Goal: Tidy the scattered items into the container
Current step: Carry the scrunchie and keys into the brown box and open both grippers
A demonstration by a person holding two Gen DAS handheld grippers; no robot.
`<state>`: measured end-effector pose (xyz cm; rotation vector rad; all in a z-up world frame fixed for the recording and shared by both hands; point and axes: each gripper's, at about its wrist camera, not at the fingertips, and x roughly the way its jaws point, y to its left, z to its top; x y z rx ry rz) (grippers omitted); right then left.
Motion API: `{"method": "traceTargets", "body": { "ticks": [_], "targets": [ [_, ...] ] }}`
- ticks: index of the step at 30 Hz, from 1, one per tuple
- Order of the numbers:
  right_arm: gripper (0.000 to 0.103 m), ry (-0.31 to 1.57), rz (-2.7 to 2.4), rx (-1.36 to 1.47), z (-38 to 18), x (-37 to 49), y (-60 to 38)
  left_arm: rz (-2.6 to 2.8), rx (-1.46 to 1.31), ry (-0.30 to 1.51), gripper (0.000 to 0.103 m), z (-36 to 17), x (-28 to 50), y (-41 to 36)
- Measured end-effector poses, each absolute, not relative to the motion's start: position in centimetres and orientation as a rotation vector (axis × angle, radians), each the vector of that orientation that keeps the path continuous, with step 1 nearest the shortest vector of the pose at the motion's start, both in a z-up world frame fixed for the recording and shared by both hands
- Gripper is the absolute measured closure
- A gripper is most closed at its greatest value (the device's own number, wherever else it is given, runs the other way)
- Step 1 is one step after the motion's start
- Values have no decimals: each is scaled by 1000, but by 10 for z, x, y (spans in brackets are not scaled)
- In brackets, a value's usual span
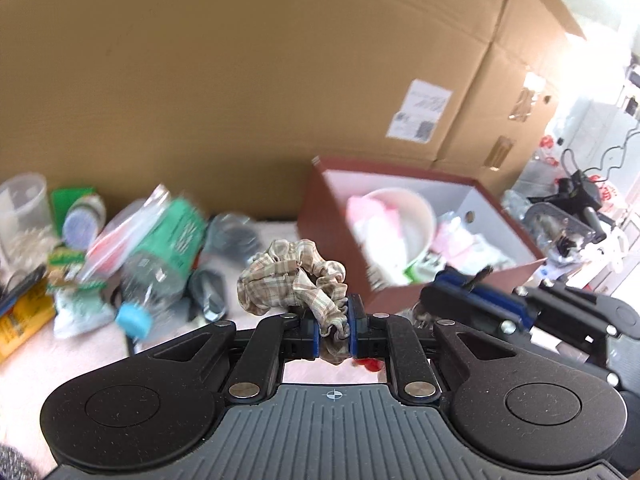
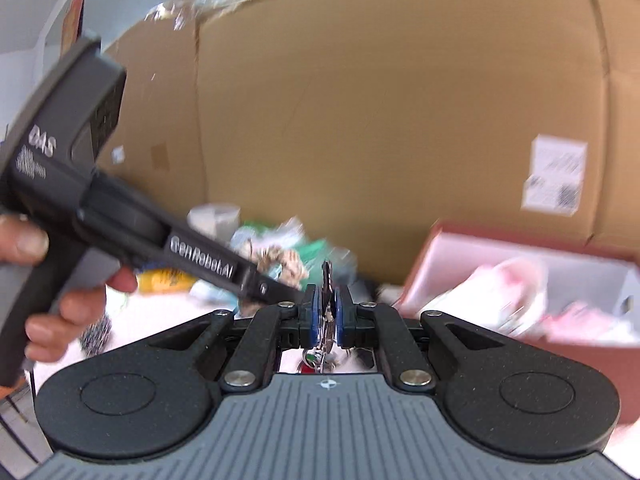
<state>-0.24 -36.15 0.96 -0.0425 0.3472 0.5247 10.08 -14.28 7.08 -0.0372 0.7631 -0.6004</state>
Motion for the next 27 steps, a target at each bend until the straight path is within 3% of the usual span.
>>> {"method": "traceTargets", "body": {
  "ticks": [6, 12, 14, 16, 17, 20, 22, 23, 24, 27],
  "targets": [
    [93, 284, 393, -51, 51, 14, -408, -647, -14, 715, 94, 98, 113, -200],
    [95, 283, 273, -16, 64, 49, -460, -632, 38, 721, 91, 88, 133, -259],
    [95, 297, 239, -9, 60, 61, -474, -618, 68, 729, 86, 77, 139, -275],
    [95, 318, 222, 9, 52, 72, -485, -593, 97, 738, 67, 65, 144, -288],
    [95, 326, 213, 19, 47, 76, -491, -583, 106, 748, 67, 59, 146, -292],
    [93, 363, 189, 51, 31, 84, -501, -538, 128, 768, 52, 45, 151, -299],
    [73, 378, 172, 44, 24, 84, -503, -483, 145, 737, 33, 42, 146, -298],
    [41, 379, 150, 33, 20, 80, -503, -444, 162, 708, 31, 42, 143, -299],
    [26, 367, 117, 10, 17, 76, -500, -420, 183, 680, 29, 42, 138, -299],
    [23, 328, 55, -71, 10, 66, -494, -377, 213, 635, 25, 42, 128, -296]
  ]
}}
